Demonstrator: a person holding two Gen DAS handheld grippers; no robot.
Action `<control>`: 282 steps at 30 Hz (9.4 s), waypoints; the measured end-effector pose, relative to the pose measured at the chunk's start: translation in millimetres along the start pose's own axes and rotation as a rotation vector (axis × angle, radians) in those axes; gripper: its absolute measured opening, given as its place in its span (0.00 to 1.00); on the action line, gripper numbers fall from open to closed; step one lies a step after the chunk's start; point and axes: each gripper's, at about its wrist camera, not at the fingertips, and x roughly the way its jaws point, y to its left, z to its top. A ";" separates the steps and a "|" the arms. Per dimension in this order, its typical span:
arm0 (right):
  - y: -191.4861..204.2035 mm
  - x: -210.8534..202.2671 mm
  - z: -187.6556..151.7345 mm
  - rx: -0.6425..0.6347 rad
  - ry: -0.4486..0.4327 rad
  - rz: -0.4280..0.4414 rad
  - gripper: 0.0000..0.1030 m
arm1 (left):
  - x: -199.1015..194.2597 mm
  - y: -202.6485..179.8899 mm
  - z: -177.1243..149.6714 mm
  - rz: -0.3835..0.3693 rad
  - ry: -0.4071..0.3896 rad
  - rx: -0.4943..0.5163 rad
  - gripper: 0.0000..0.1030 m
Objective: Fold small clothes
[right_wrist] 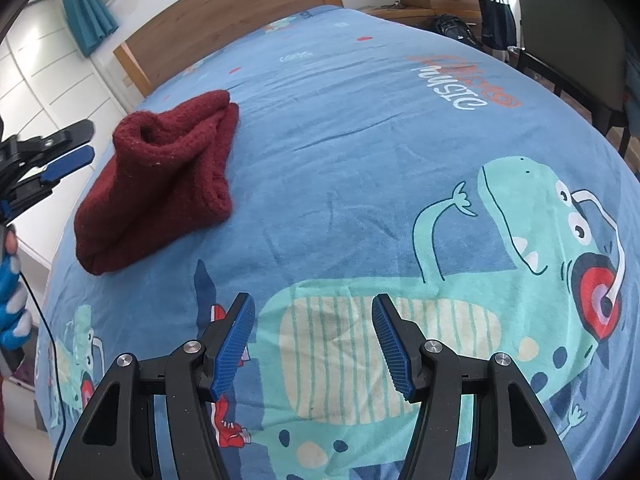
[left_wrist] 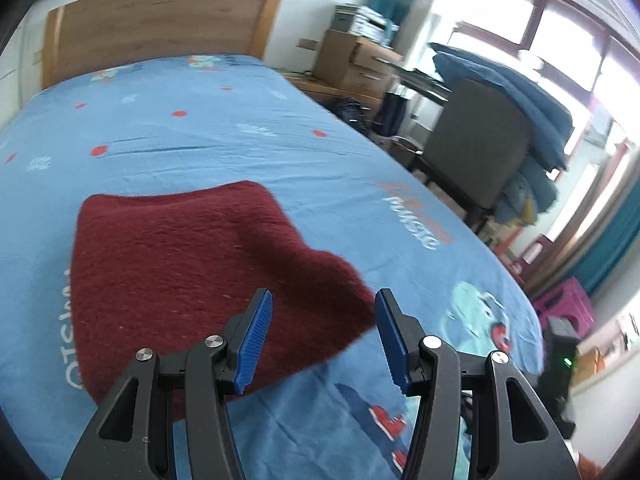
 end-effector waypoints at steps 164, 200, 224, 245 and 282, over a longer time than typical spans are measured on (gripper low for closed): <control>172.6 144.9 96.4 -0.123 0.327 0.492 0.66 | -124.1 249.3 -105.5 0.162 0.080 -0.439 0.73; 175.9 -13.8 26.6 -0.229 0.127 0.013 0.85 | -201.6 99.2 -161.3 0.523 0.031 -0.344 0.87; 200.8 -198.5 -99.7 -0.352 -0.239 -0.048 0.98 | -296.8 -10.1 -228.4 0.733 -0.179 -0.275 0.99; 202.7 -239.3 -131.9 -0.389 -0.340 -0.071 0.99 | -292.5 -41.2 -257.4 0.813 -0.226 -0.252 0.99; 194.6 -230.1 -140.3 -0.367 -0.322 -0.085 0.99 | -286.5 -54.8 -264.4 0.849 -0.218 -0.215 0.99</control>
